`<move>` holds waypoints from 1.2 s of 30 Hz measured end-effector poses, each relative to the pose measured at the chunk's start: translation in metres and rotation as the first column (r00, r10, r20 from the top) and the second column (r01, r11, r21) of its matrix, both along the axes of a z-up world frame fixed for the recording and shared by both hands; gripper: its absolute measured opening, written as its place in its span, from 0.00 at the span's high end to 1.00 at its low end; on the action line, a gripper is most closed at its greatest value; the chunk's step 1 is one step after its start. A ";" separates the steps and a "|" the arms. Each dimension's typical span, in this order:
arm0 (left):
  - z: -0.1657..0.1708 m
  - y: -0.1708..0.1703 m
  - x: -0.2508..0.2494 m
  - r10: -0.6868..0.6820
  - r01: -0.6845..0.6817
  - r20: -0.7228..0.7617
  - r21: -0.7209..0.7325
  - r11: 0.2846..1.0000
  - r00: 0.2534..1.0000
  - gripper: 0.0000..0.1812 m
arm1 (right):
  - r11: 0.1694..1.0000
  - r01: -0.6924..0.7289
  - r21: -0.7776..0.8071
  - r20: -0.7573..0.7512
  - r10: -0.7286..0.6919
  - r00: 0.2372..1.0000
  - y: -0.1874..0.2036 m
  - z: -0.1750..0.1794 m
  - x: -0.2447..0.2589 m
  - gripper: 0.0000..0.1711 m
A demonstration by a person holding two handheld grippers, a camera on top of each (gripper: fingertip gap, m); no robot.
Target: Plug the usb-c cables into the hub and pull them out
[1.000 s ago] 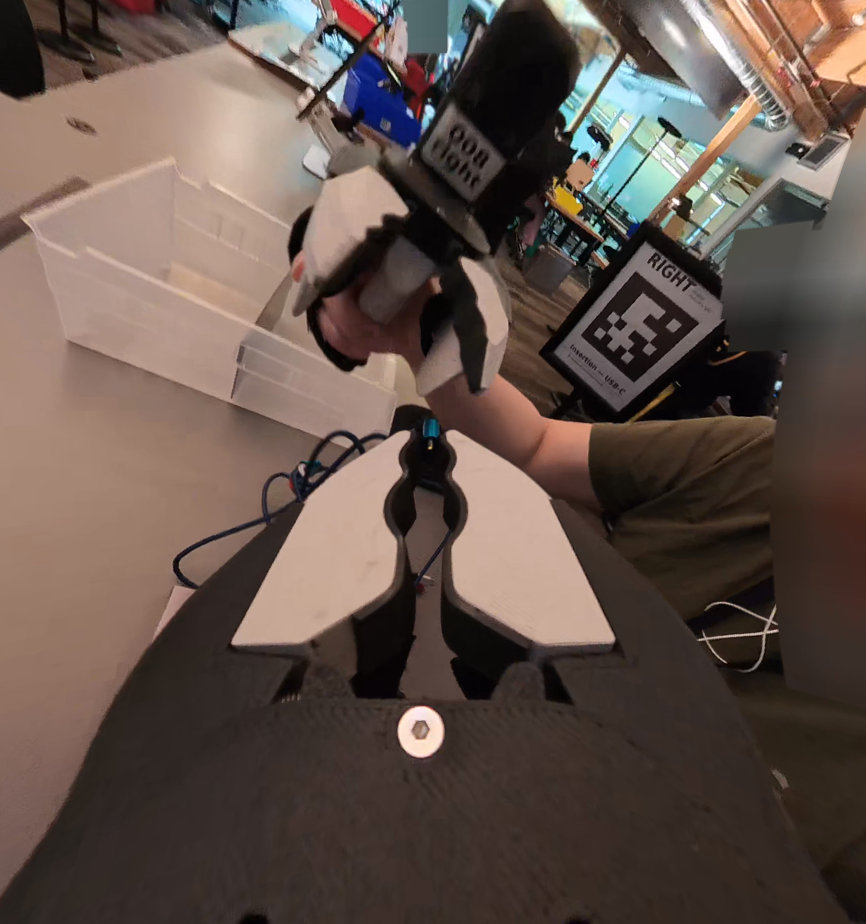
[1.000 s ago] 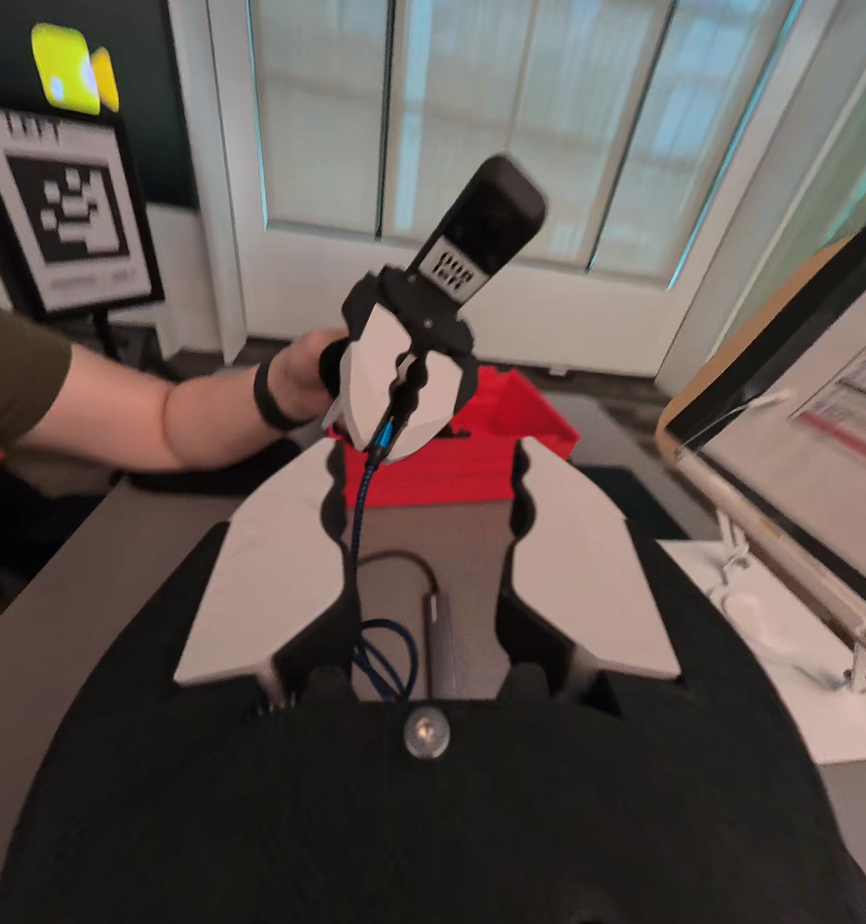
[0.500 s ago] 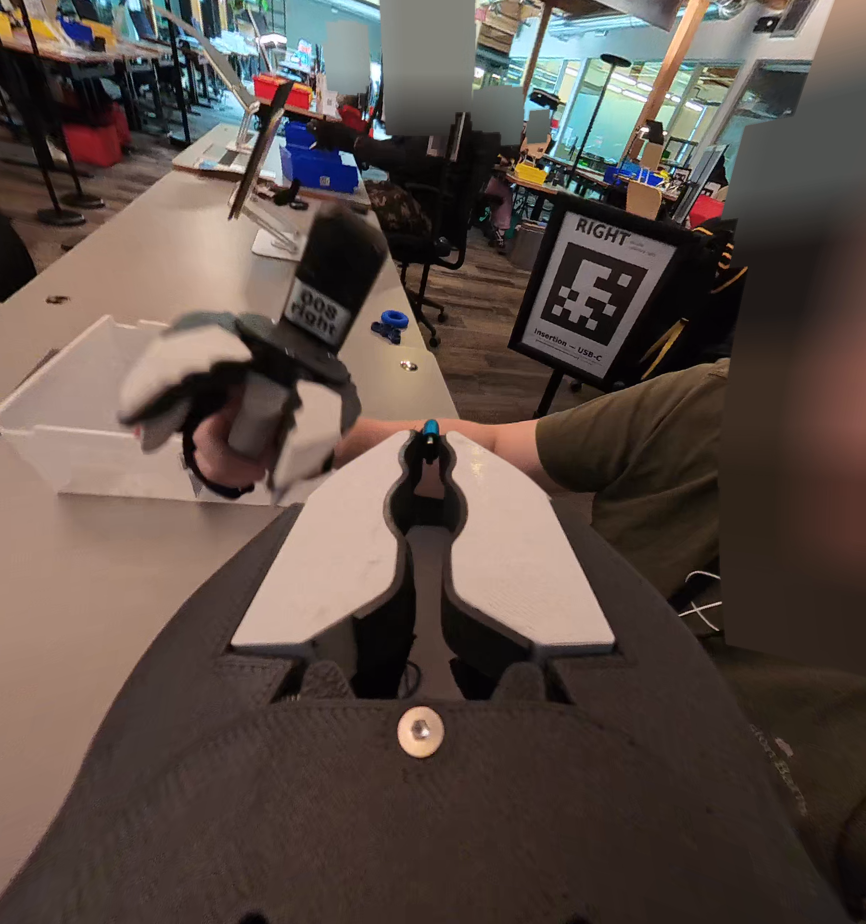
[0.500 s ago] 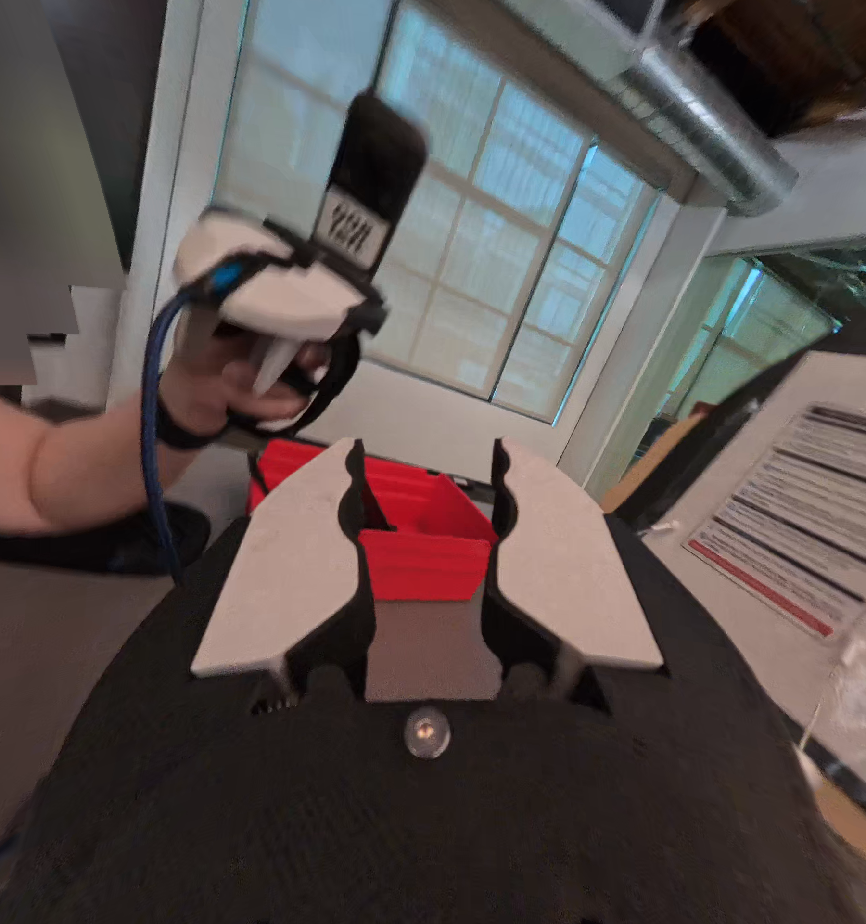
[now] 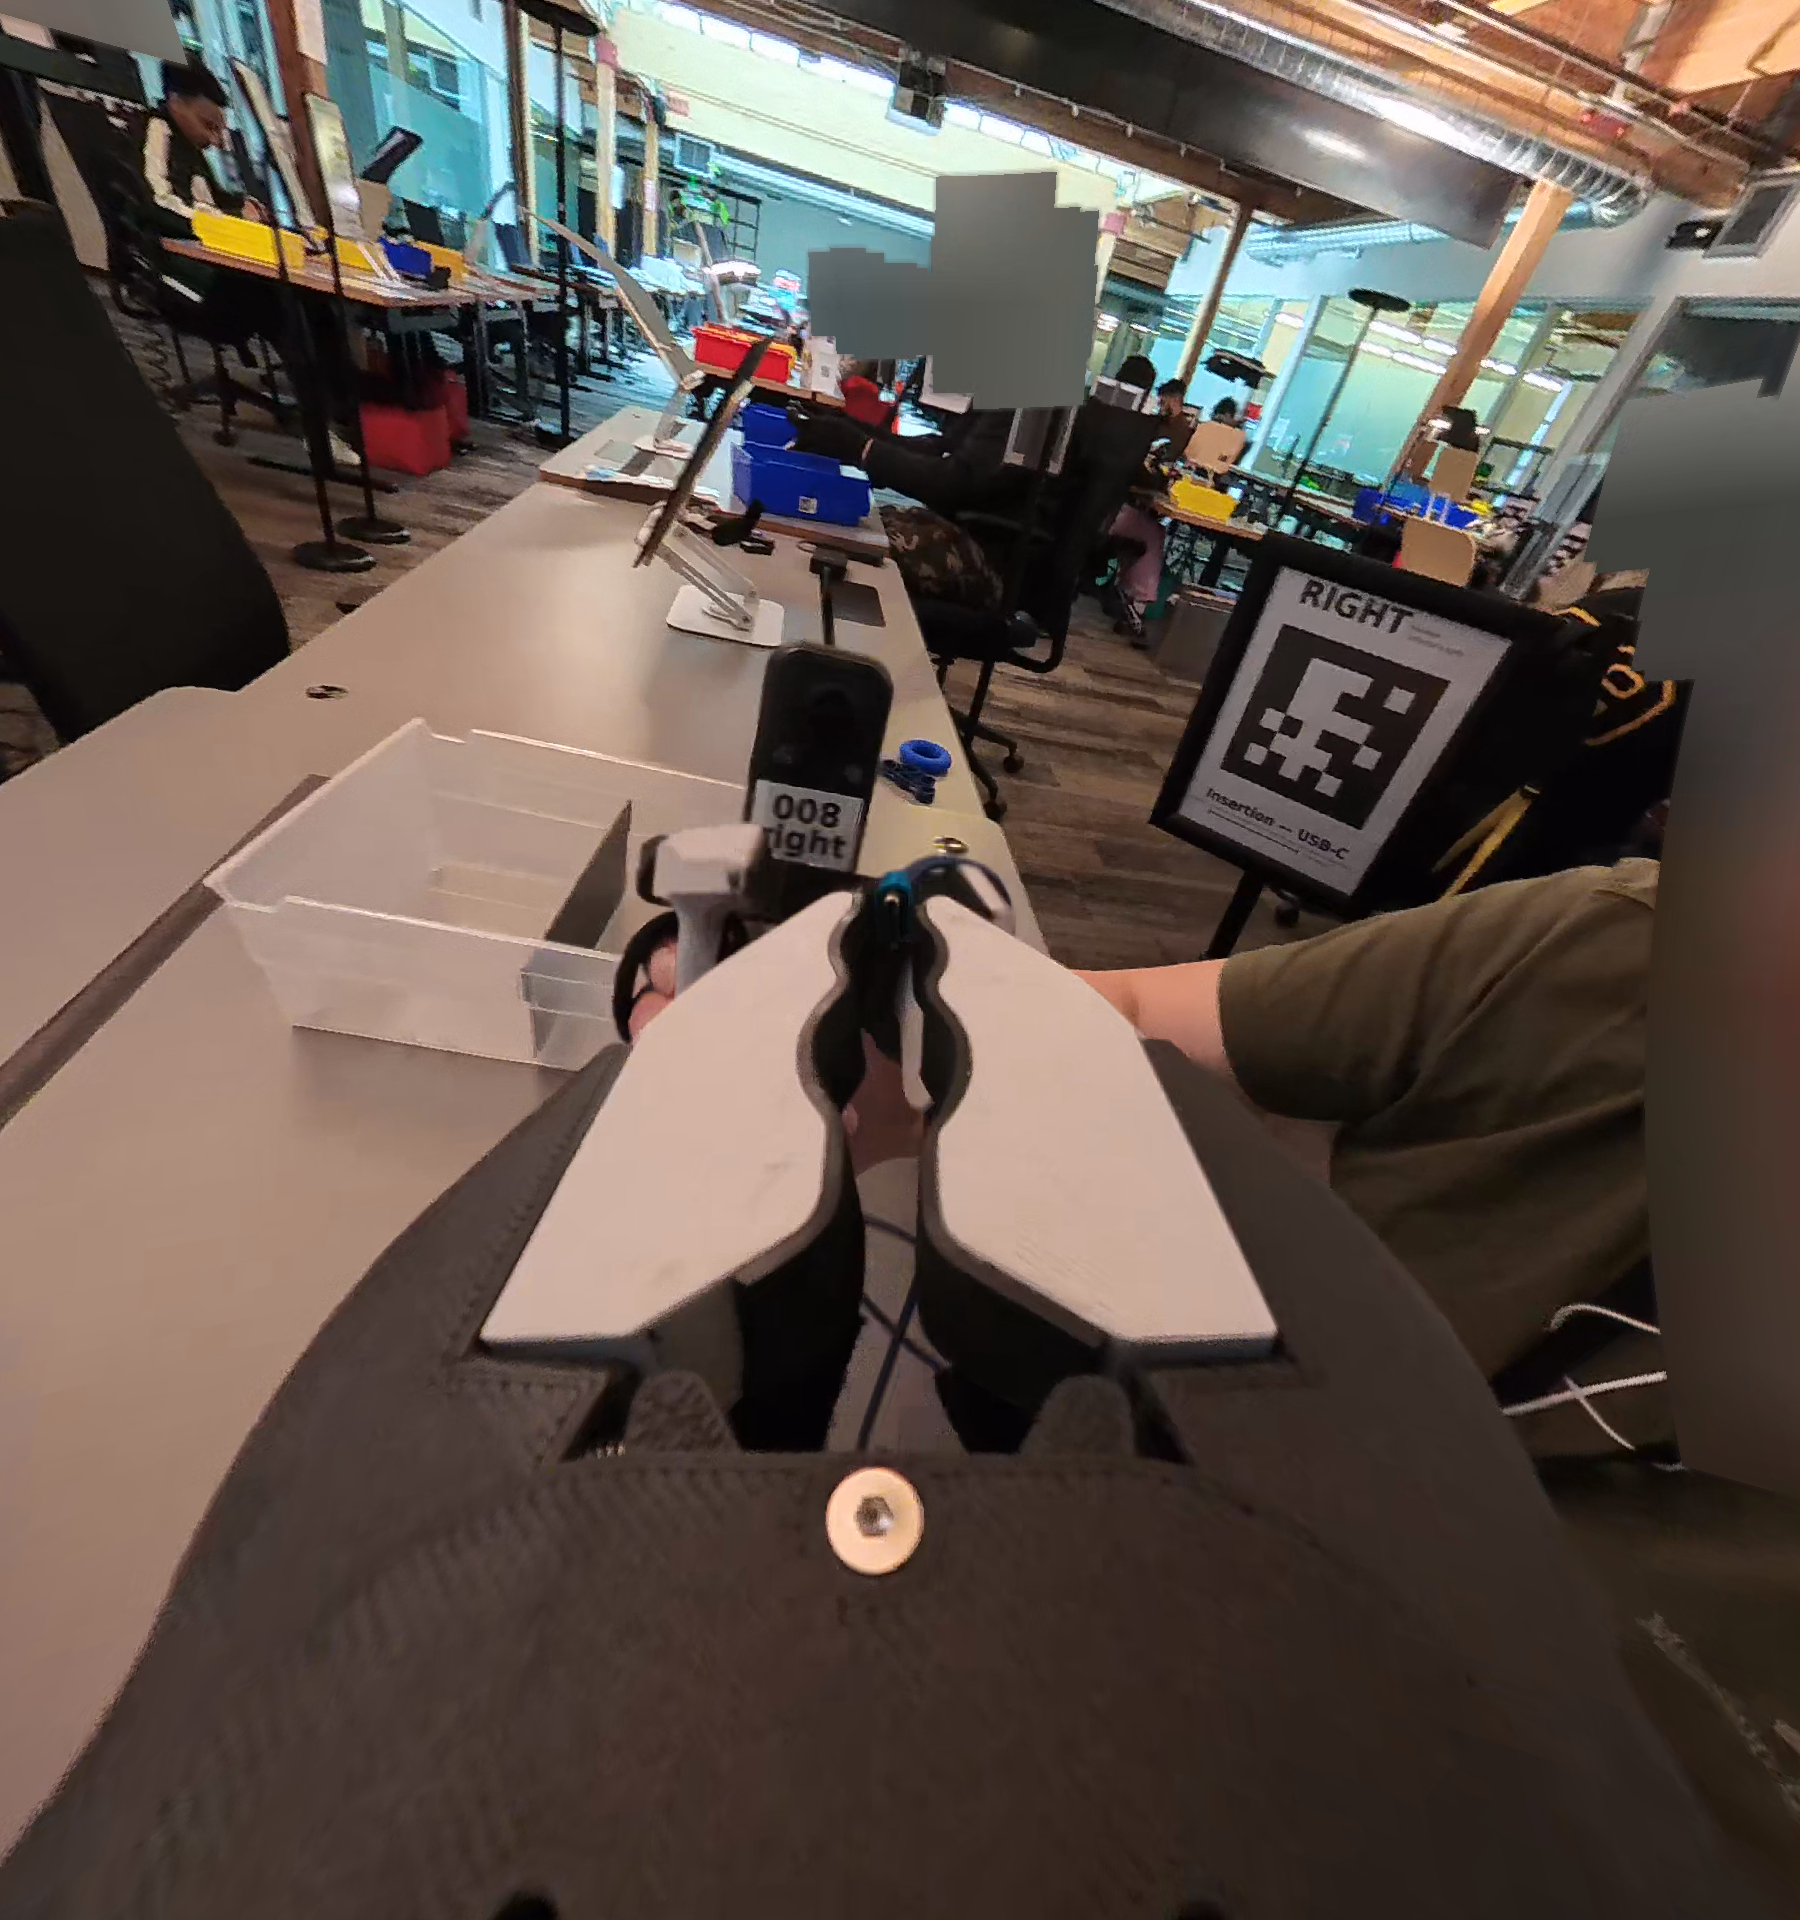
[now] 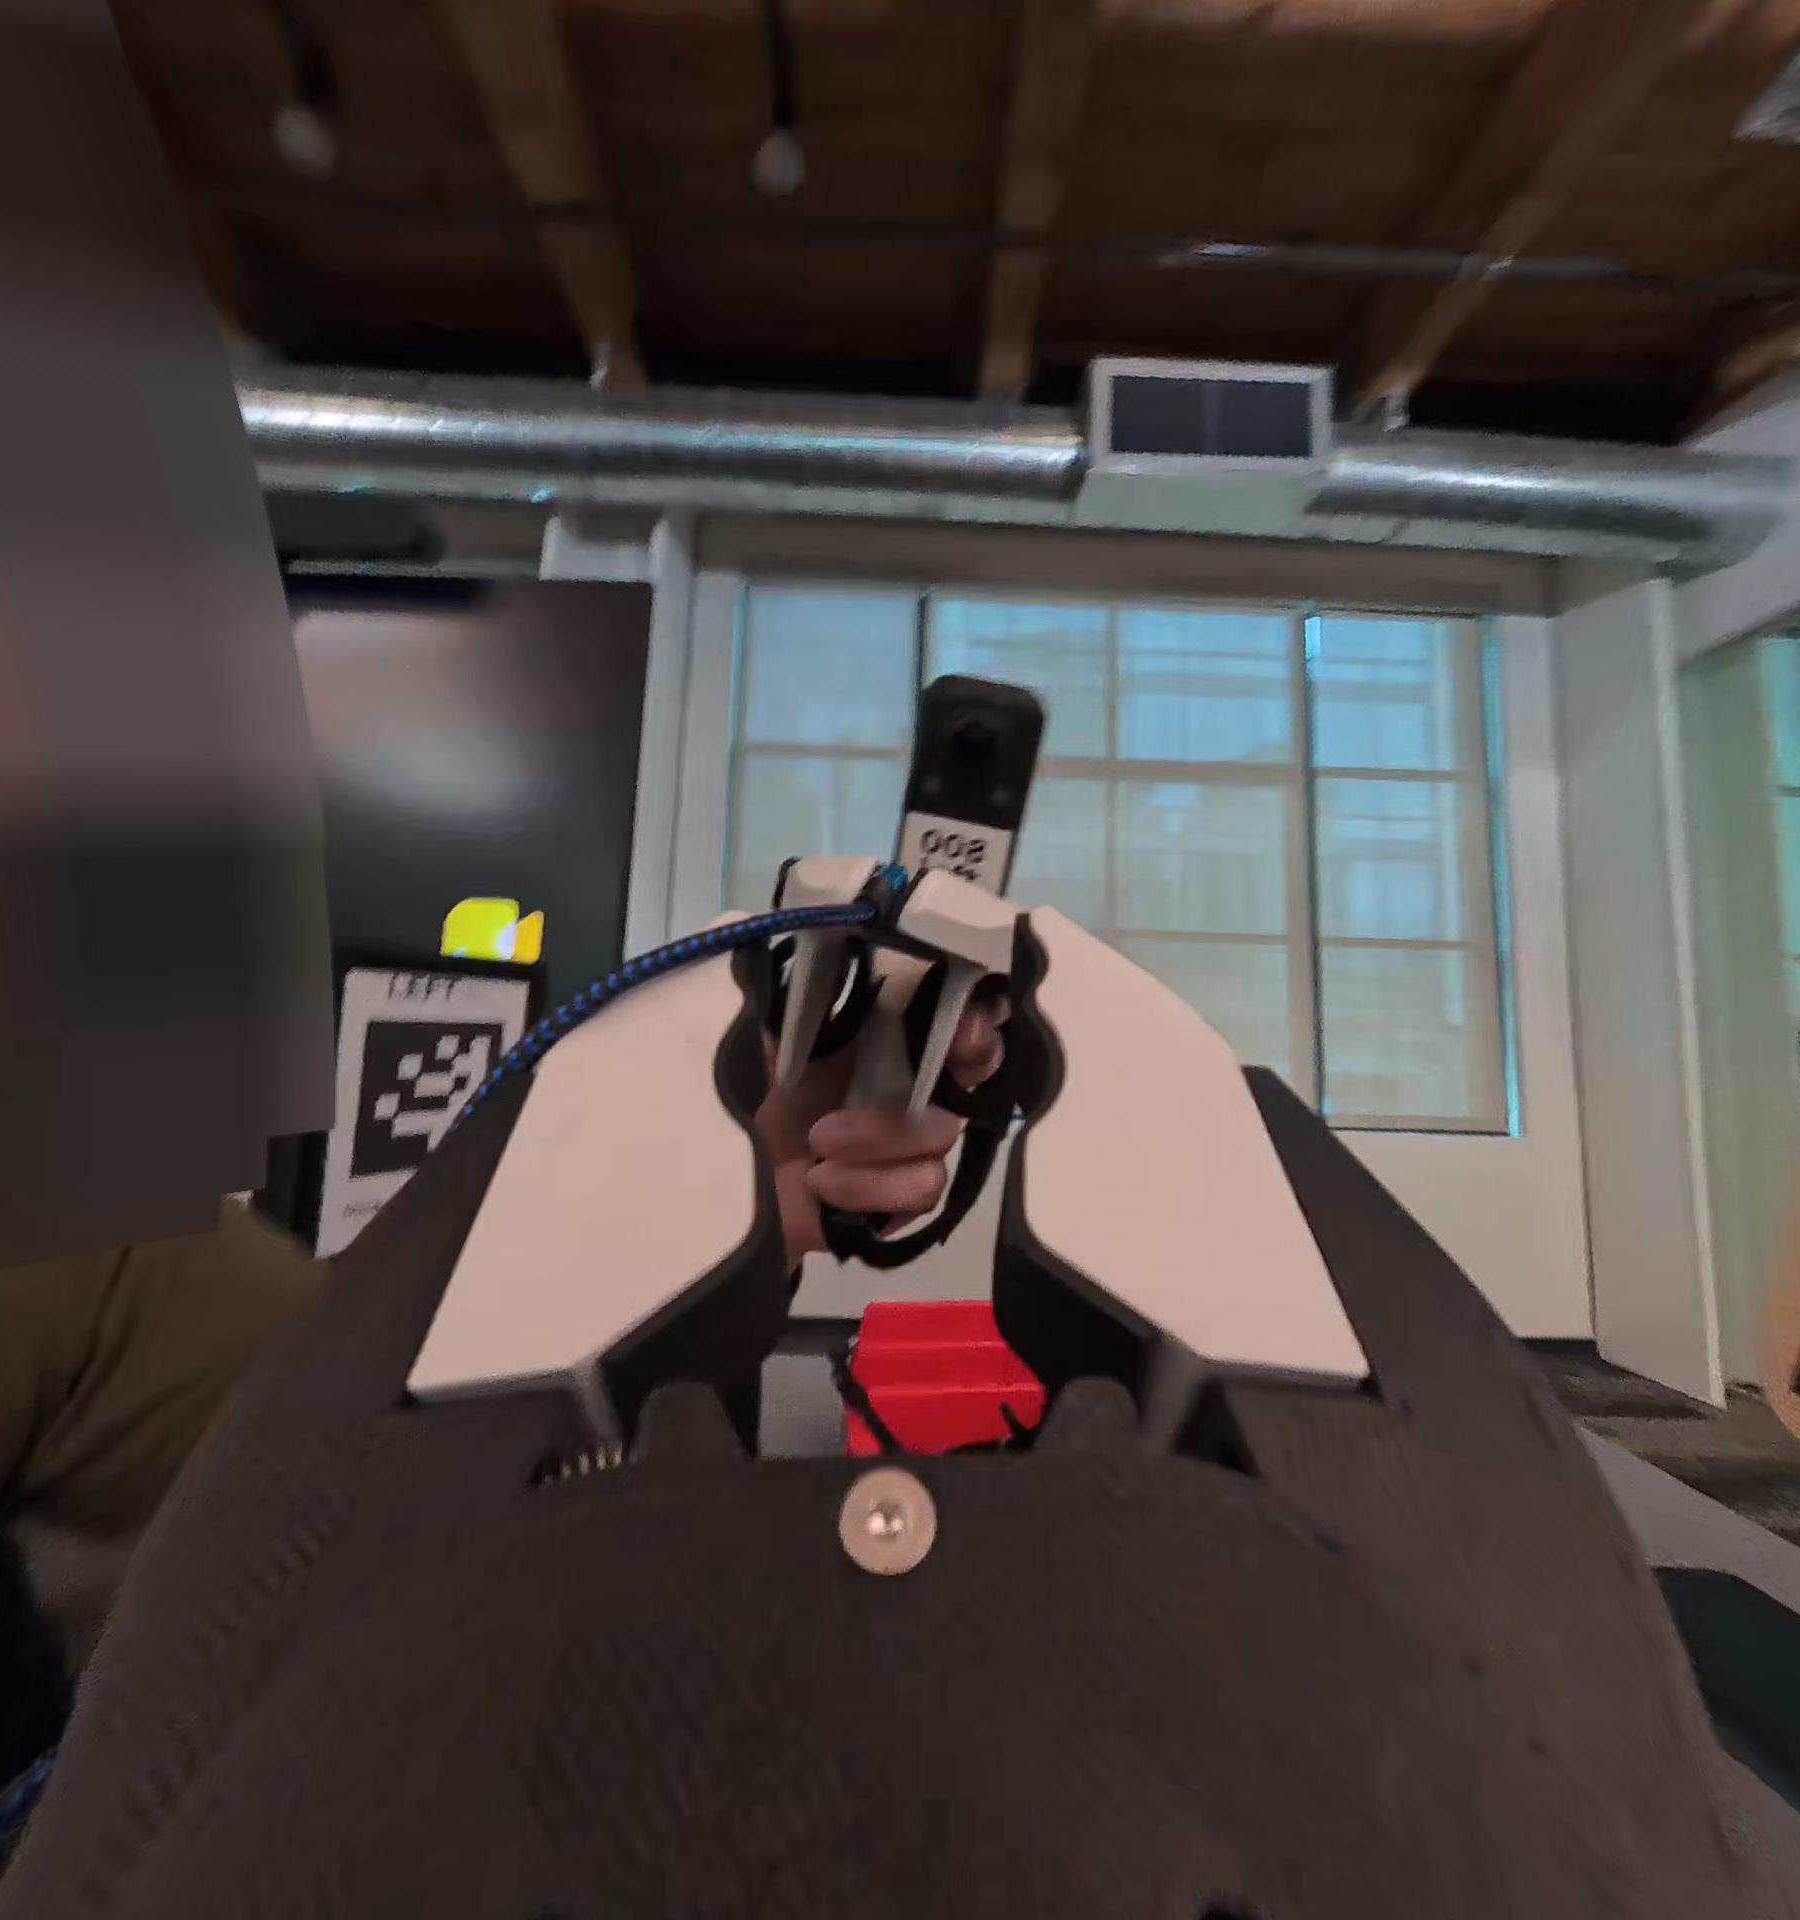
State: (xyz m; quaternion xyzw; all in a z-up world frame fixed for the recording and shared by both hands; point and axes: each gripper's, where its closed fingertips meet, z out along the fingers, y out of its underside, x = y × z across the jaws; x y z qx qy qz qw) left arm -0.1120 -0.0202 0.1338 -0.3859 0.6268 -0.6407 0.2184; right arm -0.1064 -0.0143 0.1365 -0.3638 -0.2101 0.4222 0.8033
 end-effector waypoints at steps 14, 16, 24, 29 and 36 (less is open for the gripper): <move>-0.019 0.022 0.013 0.166 -0.157 -0.047 0.153 0.976 0.985 0.97 | 0.973 0.015 -0.232 0.097 0.007 0.995 0.024 -0.011 0.004 0.96; -0.023 0.025 0.011 0.174 -0.159 -0.068 0.187 0.969 0.982 0.97 | 0.955 -0.029 -0.294 0.113 0.065 0.991 0.027 -0.016 0.002 0.96; -0.029 0.023 0.002 0.103 -0.075 -0.152 0.174 0.982 0.983 0.97 | 0.945 -0.046 -0.323 0.187 0.112 0.976 0.026 -0.021 -0.006 0.96; -0.029 0.025 0.000 0.092 -0.066 -0.165 0.154 0.986 0.982 0.97 | 0.946 -0.041 -0.321 0.203 0.111 0.973 0.026 -0.022 -0.005 0.96; -0.035 0.023 -0.003 0.091 -0.052 -0.210 0.184 0.981 0.973 0.97 | 0.948 0.010 -0.318 0.317 0.096 0.944 0.024 -0.028 -0.009 0.96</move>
